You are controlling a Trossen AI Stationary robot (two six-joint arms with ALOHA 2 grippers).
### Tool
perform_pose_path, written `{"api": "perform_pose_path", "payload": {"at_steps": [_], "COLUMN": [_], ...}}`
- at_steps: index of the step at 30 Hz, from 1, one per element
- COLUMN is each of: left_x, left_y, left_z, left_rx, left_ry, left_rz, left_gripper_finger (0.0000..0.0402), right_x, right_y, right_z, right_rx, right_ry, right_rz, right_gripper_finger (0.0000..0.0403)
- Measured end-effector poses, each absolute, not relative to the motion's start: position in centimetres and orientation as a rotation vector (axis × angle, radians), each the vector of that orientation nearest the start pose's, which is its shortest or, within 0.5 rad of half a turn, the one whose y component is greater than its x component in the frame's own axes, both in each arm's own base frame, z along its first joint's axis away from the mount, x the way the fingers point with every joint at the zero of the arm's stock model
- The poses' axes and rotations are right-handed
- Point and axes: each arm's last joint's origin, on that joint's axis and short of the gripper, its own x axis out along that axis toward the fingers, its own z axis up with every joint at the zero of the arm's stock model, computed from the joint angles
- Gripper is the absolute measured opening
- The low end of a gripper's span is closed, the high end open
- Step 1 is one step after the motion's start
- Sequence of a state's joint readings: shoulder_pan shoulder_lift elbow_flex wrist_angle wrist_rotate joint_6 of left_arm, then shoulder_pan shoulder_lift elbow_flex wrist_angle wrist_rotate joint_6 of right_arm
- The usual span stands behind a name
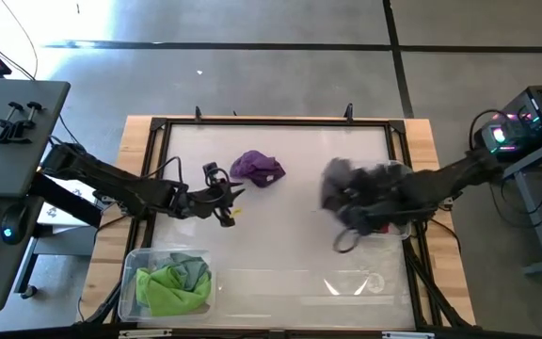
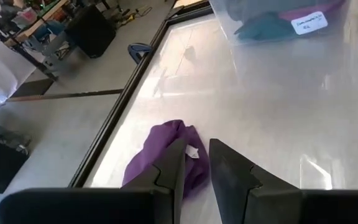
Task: Sort microfiber towel by color & place in baskets
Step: Put the gray microfiber towel into the top transparent bin
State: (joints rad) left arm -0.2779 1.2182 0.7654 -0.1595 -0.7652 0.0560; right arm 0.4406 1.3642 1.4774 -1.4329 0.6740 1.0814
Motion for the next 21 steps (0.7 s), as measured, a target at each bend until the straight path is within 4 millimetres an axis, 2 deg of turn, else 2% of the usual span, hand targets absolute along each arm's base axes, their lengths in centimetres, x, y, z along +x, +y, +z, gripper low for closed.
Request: {"api": "perform_pose_path", "payload": {"at_steps": [2, 5, 7, 12, 21], "left_x": [24.7, 25.2, 25.4, 25.9, 26.6], "left_y": [-5.0, -5.1, -5.2, -5.5, -5.8], "left_z": [24.5, 23.9, 23.8, 23.0, 23.0], "left_rx": [0.358, 0.361, 0.358, 0.392, 0.418], "left_ry": [0.552, 0.558, 0.556, 0.578, 0.543], "left_rz": [0.451, 0.442, 0.435, 0.414, 0.387], "left_gripper_finger": [0.0060, 0.0060, 0.0060, 0.0060, 0.0060], "right_x": [19.4, 19.0, 18.6, 18.4, 17.3], "right_y": [8.0, 8.1, 7.7, 6.2, 3.5], "right_z": [37.0, 37.0, 36.5, 33.1, 27.7], "right_rx": [0.332, 0.392, 0.389, 0.454, 0.585], "right_ry": [0.853, 0.801, 0.818, 0.926, 1.222], "right_rz": [-0.829, -0.771, -0.836, -0.974, -1.143], "right_gripper_finger": [0.0018, 0.0018, 0.0018, 0.0018, 0.0018]}}
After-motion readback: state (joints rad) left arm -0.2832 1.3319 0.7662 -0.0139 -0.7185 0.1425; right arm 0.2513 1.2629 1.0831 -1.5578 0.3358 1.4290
